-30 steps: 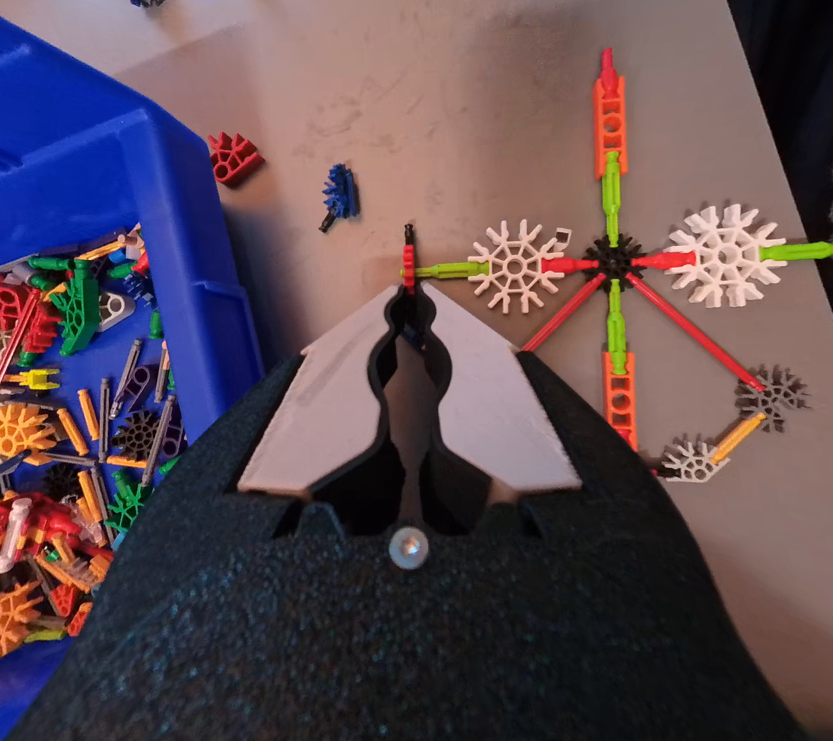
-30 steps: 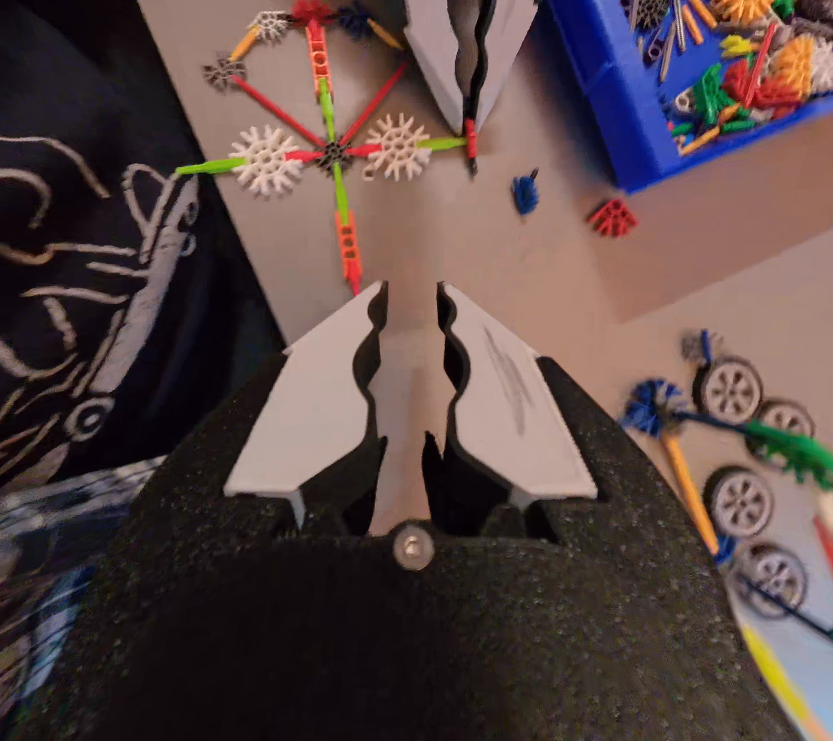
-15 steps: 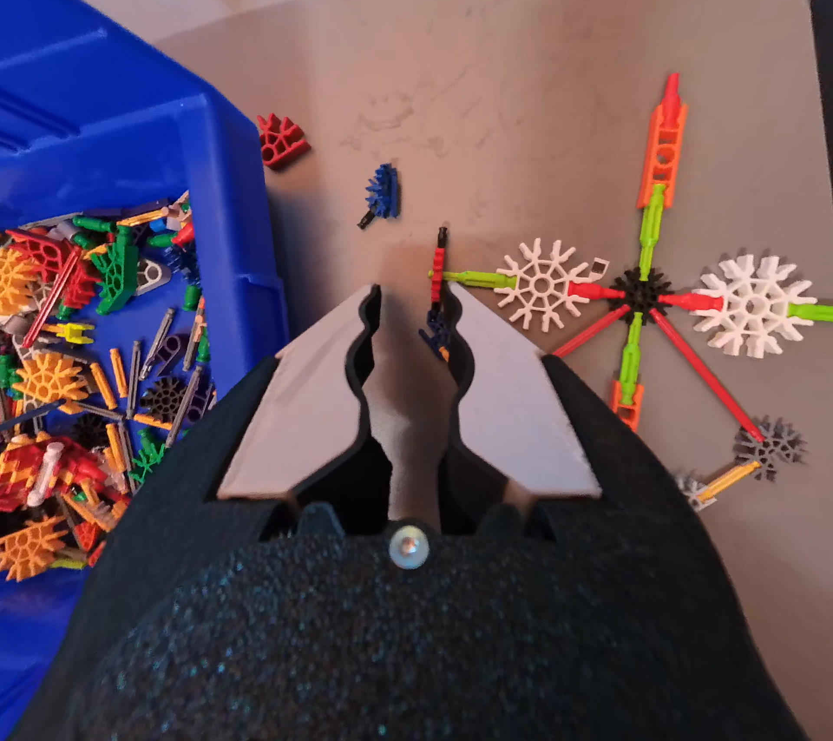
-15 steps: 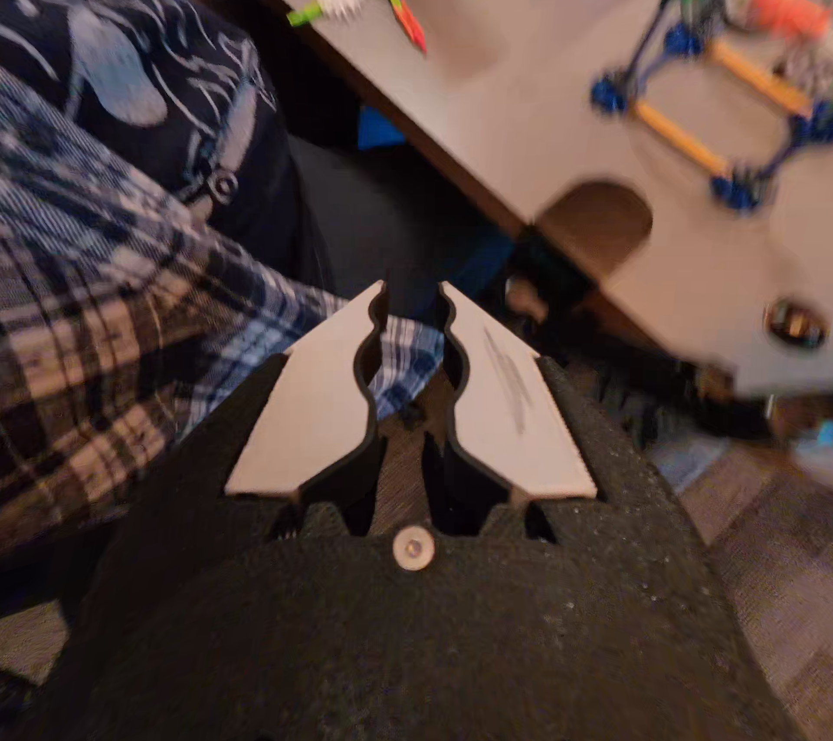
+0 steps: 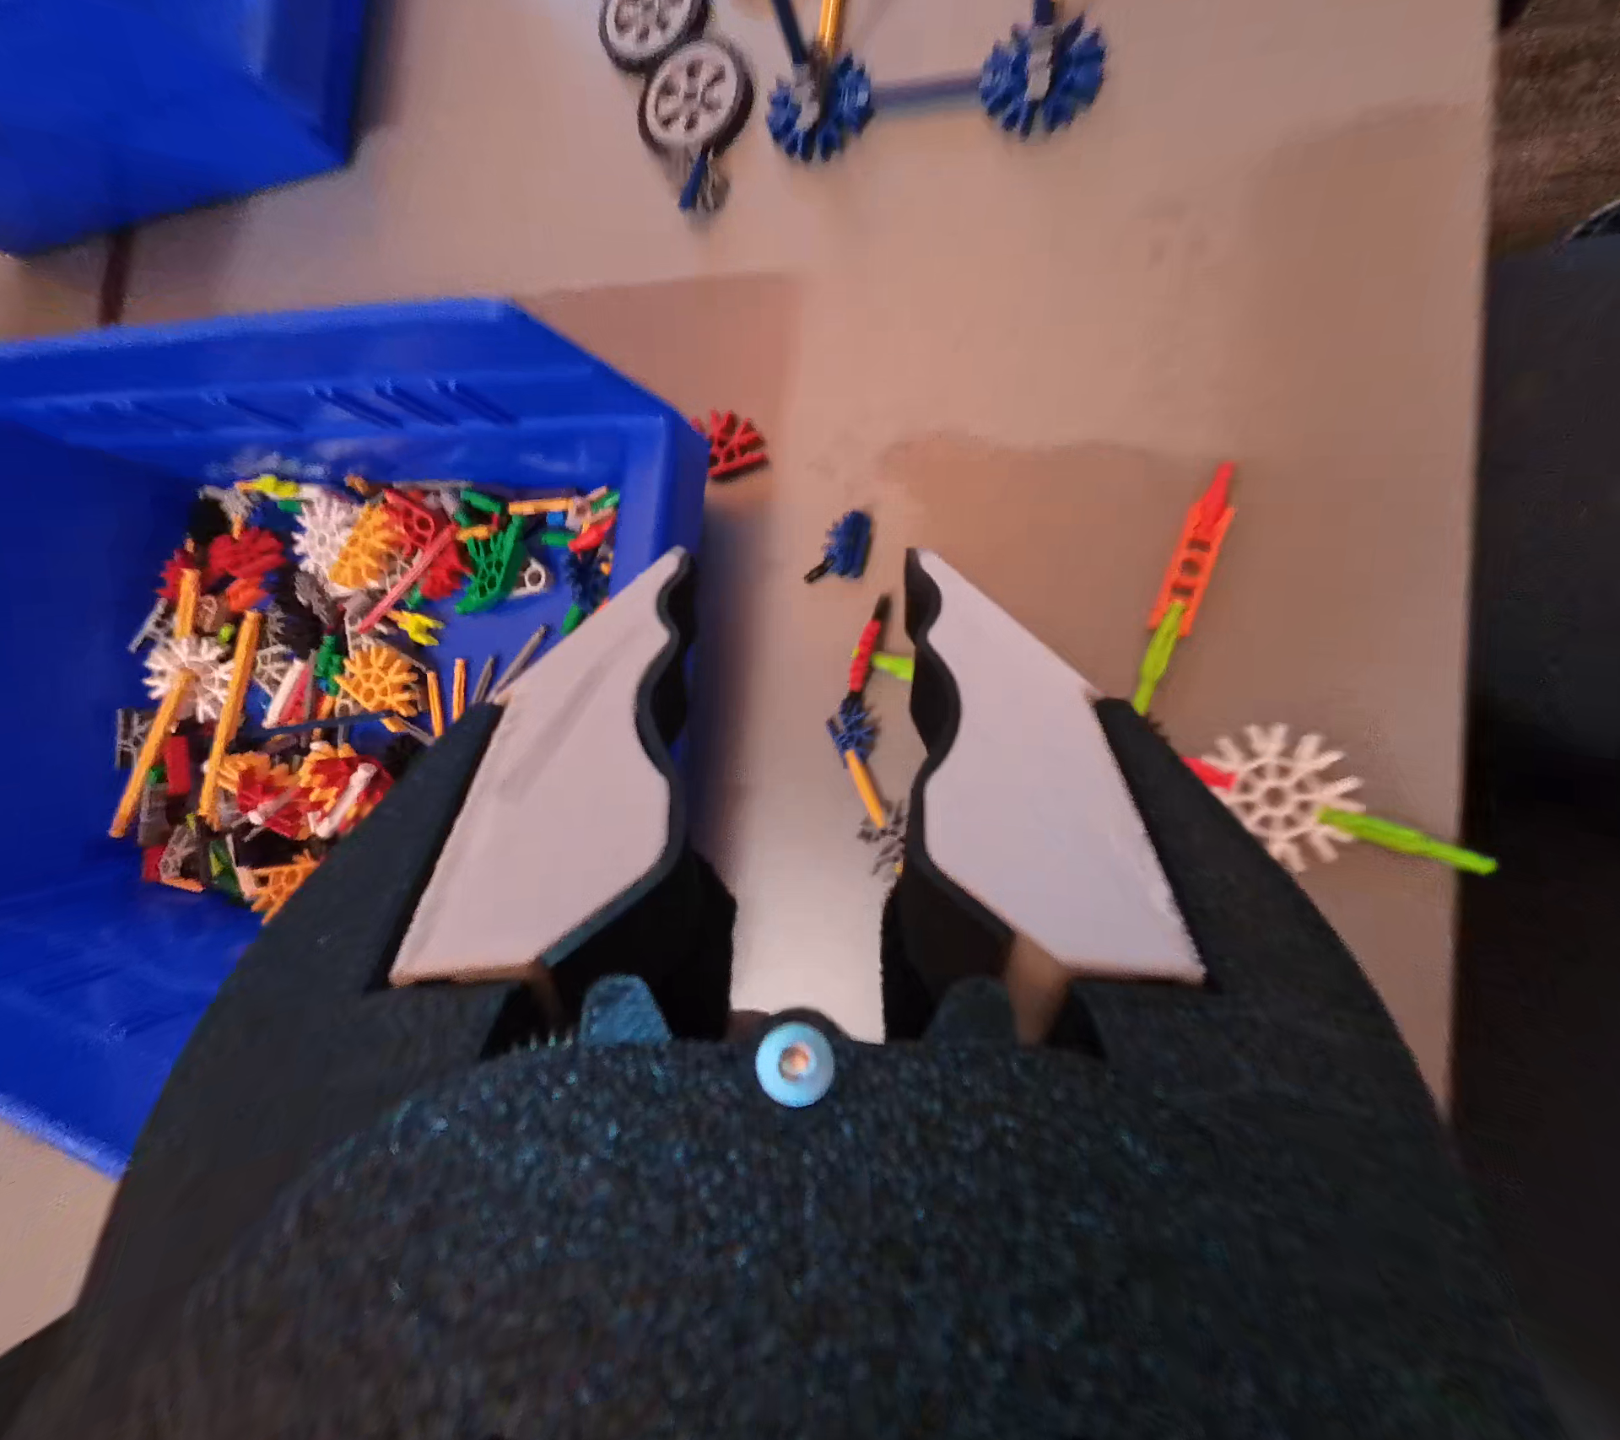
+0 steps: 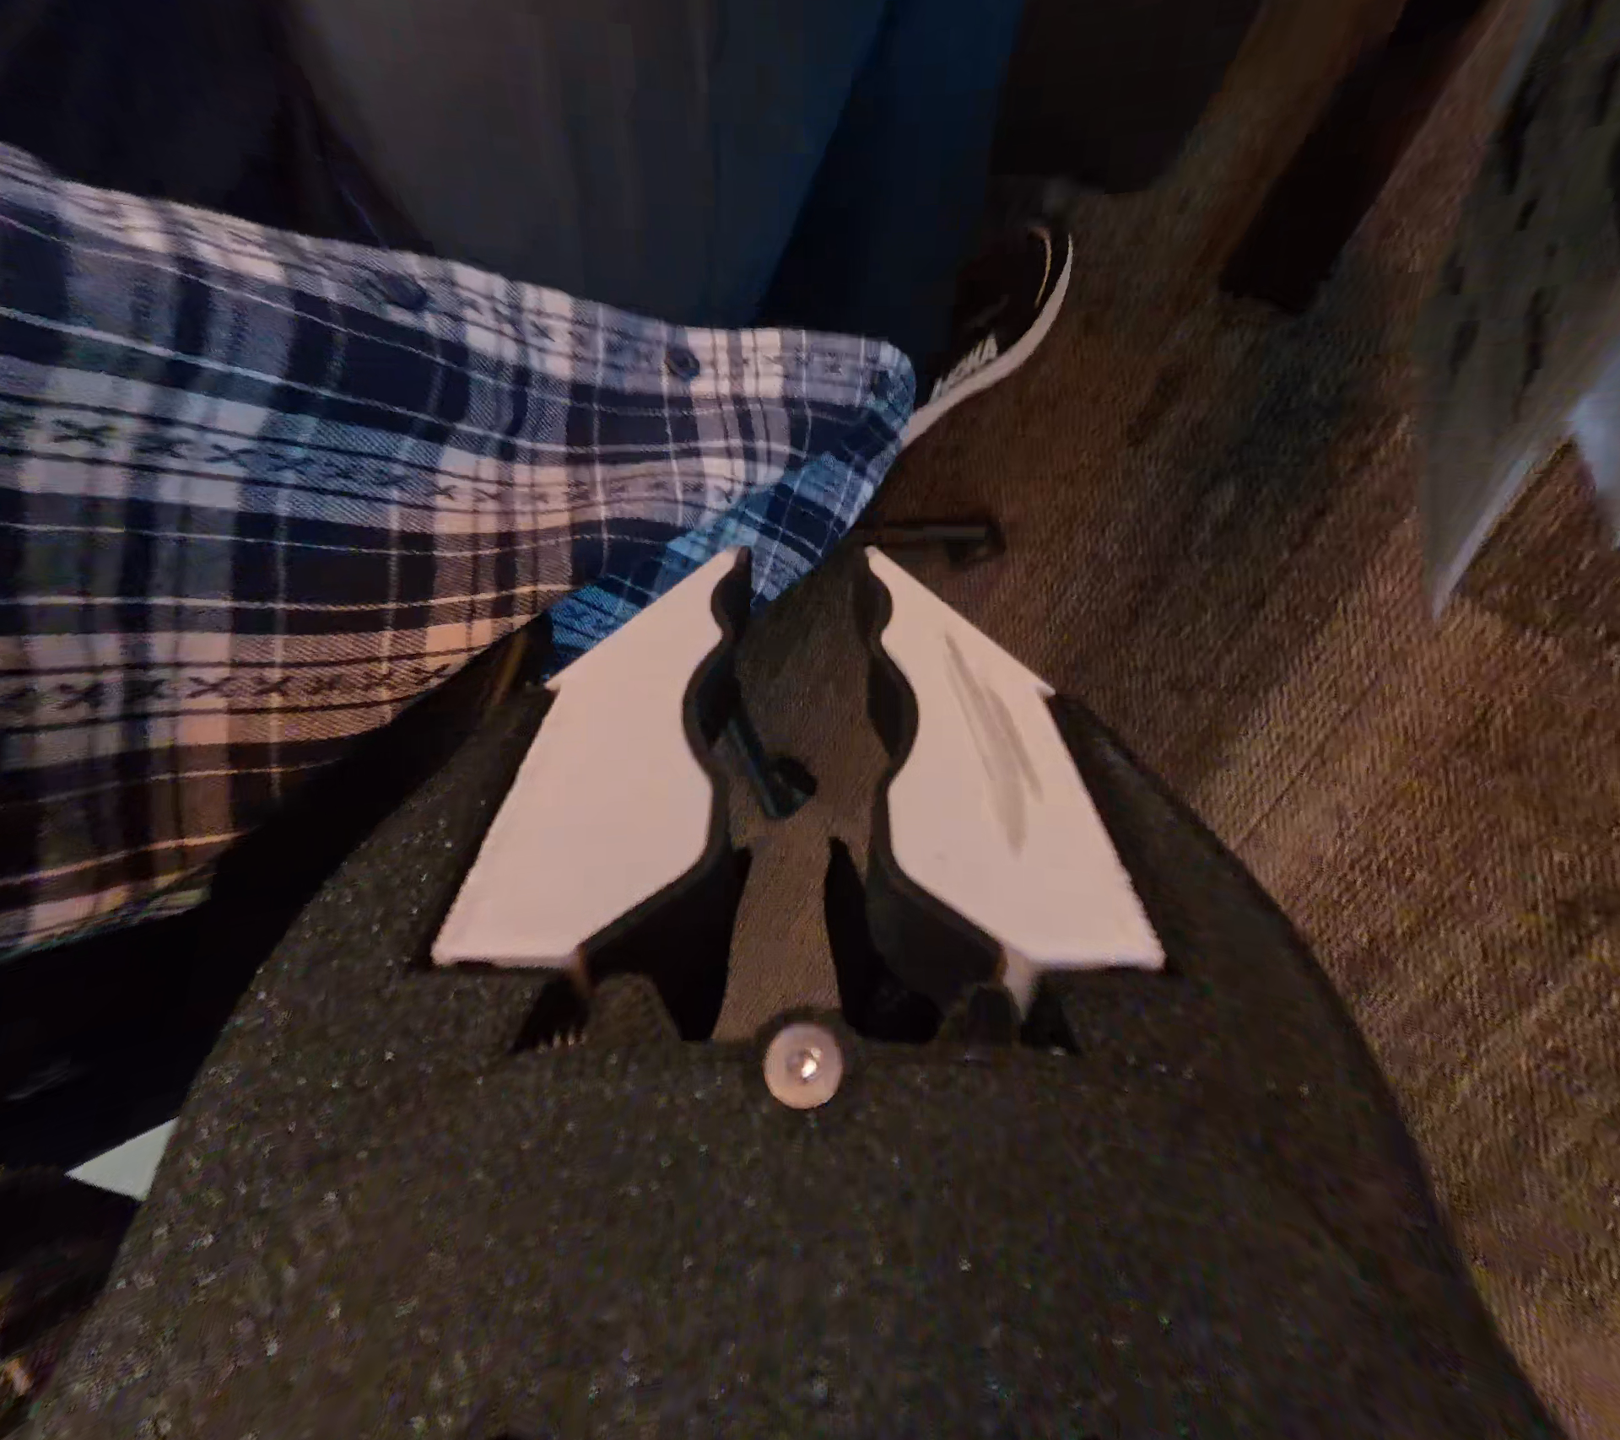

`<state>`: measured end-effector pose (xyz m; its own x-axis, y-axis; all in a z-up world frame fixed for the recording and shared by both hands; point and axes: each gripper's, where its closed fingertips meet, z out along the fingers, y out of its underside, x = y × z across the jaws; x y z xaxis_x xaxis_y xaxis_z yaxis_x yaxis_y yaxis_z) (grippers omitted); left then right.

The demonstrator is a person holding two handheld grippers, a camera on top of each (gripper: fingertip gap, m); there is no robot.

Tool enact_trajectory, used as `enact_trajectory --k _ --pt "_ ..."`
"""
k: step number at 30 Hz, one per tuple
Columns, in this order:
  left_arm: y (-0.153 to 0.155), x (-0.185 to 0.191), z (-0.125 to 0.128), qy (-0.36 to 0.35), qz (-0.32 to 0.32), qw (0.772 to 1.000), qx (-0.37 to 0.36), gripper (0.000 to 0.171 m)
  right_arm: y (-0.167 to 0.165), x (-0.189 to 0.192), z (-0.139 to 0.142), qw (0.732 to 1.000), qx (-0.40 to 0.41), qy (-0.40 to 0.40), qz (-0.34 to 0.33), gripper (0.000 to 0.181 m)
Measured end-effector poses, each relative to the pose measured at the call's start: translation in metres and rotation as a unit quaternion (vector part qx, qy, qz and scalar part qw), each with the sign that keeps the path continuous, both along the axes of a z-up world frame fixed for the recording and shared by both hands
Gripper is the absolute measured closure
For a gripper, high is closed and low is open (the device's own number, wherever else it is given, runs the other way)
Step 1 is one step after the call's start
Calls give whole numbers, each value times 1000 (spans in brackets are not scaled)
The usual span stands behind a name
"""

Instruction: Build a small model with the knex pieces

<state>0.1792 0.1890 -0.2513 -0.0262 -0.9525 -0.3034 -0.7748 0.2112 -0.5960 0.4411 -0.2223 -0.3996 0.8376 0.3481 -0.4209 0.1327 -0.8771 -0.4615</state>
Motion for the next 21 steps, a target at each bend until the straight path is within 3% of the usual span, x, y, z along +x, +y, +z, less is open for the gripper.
enact_trajectory --k 5,10,15,21 --pt "-48 16 24 -43 0 999 21 123 -28 20 -26 997 -65 15 29 157" --pt "-100 40 18 -53 12 999 -2 122 -29 85 -86 995 -95 35 -19 155" --pt "-138 97 2 -42 27 999 -11 120 -1 210 -170 984 -79 -32 -156 147" --pt "-146 147 -21 -40 118 992 -27 116 16 386 -265 931 -40 -29 -360 140"
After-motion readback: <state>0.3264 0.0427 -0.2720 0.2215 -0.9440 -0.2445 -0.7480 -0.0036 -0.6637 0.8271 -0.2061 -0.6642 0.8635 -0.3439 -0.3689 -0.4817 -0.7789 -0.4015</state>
